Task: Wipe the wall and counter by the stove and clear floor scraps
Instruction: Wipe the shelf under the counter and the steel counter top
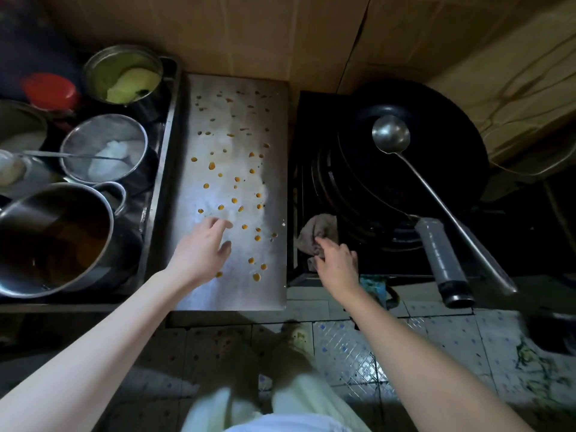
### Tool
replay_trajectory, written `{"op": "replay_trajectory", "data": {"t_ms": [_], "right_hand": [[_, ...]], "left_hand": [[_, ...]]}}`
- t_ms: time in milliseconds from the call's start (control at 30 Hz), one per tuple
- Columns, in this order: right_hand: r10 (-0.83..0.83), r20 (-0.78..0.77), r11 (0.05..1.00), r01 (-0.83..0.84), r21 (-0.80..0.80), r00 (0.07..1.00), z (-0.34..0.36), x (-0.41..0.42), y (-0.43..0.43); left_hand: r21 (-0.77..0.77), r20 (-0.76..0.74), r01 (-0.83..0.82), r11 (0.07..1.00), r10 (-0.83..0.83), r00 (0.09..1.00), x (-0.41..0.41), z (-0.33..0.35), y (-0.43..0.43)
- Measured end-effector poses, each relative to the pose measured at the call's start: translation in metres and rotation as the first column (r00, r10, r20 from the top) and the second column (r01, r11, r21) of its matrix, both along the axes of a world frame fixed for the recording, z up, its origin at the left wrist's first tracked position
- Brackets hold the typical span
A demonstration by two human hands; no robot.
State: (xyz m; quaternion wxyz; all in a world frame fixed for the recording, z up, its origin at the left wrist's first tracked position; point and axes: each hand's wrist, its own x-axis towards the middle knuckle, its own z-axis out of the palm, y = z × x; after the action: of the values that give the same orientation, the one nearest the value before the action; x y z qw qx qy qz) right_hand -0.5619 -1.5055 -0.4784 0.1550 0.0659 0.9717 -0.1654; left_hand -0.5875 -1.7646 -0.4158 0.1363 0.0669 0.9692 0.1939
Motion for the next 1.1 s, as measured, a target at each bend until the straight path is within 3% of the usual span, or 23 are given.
{"op": "replay_trajectory", "data": {"t_ms": [267,500,900,1100], "right_hand": [[-0.073,0.078,0.991,0.081,-0.11,0.994,0.013,0.022,0.013],[-0.076,-0.052,0.972,0.062,-0.226,0.996,0.042,0.026,-0.008],[0.265,-0.018,0.946,-0.264,-0.189,0.964,0.031,0.041,-0.087],[0.338,0.011,0.934,-0.334,-0.125,0.941,0.017,0.045,-0.127]], "left_hand": [[-0.026,-0.005,-0.008,1.0,0.008,1.0,0.014,-0.001,0.0],[-0.035,-0.001,-0.139,0.99,0.139,0.99,0.044,-0.003,-0.013],[-0.035,-0.082,-0.255,0.966,0.251,0.964,0.098,0.008,-0.044],[-0.032,-0.059,-0.336,0.941,0.334,0.941,0.126,0.005,-0.066]]}}
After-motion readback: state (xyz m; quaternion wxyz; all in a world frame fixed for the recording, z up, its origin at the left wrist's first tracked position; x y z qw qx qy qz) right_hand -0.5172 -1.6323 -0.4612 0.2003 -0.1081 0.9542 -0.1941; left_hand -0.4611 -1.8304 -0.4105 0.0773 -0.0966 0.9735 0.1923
